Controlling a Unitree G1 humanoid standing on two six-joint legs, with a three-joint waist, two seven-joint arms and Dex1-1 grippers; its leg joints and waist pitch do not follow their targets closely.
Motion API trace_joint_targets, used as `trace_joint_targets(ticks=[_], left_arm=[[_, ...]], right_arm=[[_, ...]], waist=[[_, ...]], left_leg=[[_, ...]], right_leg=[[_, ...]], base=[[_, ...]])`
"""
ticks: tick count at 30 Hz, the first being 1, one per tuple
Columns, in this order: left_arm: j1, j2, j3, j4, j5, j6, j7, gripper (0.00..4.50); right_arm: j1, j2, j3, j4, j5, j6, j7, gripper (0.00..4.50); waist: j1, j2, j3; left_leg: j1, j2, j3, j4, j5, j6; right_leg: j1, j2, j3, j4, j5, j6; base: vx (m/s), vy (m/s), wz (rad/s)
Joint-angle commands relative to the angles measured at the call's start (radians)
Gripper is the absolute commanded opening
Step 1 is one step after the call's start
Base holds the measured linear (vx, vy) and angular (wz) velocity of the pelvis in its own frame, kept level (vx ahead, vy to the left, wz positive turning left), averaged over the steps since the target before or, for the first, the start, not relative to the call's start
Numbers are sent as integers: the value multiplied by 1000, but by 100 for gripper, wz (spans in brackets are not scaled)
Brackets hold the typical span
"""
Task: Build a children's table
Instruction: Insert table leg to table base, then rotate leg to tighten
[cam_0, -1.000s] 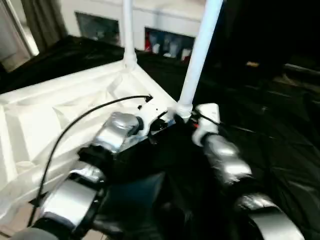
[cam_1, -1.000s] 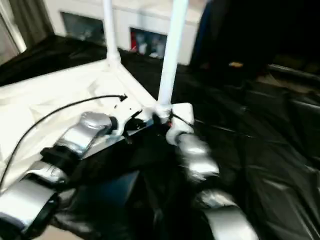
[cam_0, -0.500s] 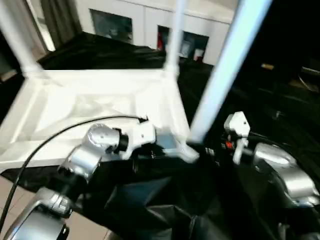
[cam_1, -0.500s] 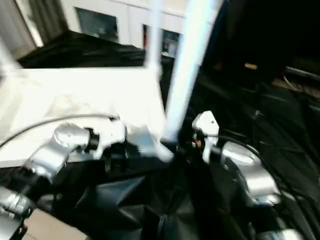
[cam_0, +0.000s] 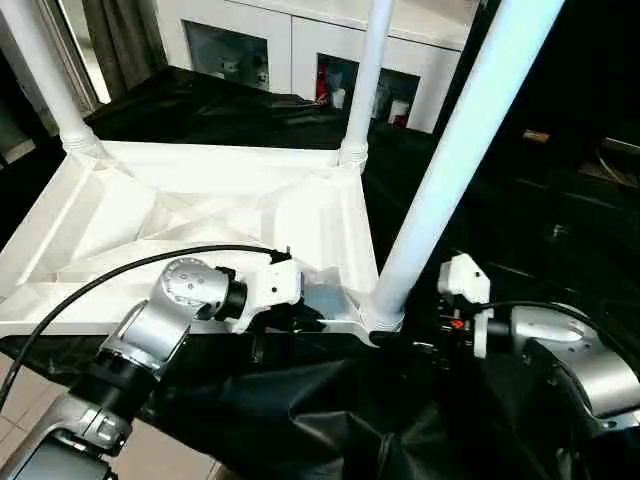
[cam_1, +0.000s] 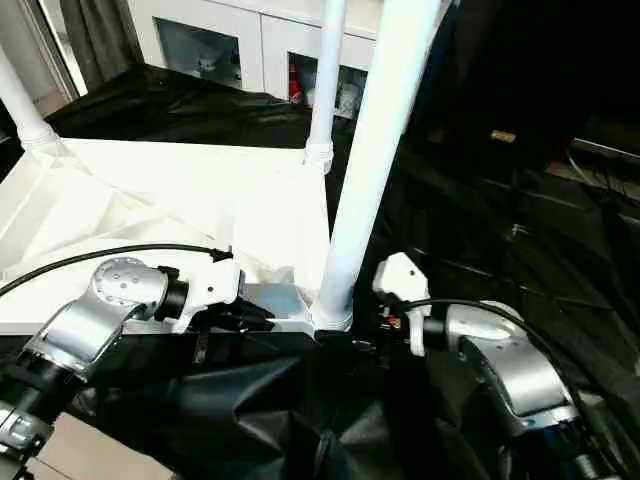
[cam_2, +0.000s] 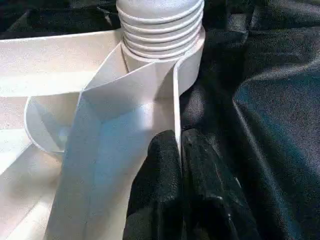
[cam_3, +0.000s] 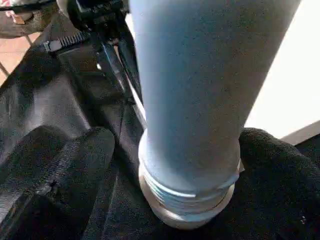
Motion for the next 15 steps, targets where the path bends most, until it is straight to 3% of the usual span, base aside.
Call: trace_joint_targets(ticks=[1,3,10,15], left_arm=[[-2,7,10,-37,-15,-6,-3,0],[1,8,11,-42,-15,-2,1,0],[12,13,14,-62,-16,17,5,0],[13,17,13,-62,-15,21,7,0]], right_arm=[[-10,-2,9,10,-16,12,-6,430],[-15,13,11,28,-21,11,-15,405],[-25,52,-10,25,22,33,-17,353],[-16,56,-4,30,12,27,-13,309]], waist=[[2,-2,-79],[1,-5,-76],[-2,1,-72],[-1,1,-72]], left_leg=[[2,51,-19,-52,-58,86],[2,50,-18,-53,-73,84],[5,51,-21,-55,-130,53],[5,52,-22,-54,-132,45]], right_leg=[[62,-101,67,-48,-50,-196],[62,-101,67,-51,-74,-193],[59,-104,68,-61,-181,-169],[58,-104,68,-61,-195,-160]], base=[[0,0,0],[0,0,0],[0,0,0],[0,0,0]])
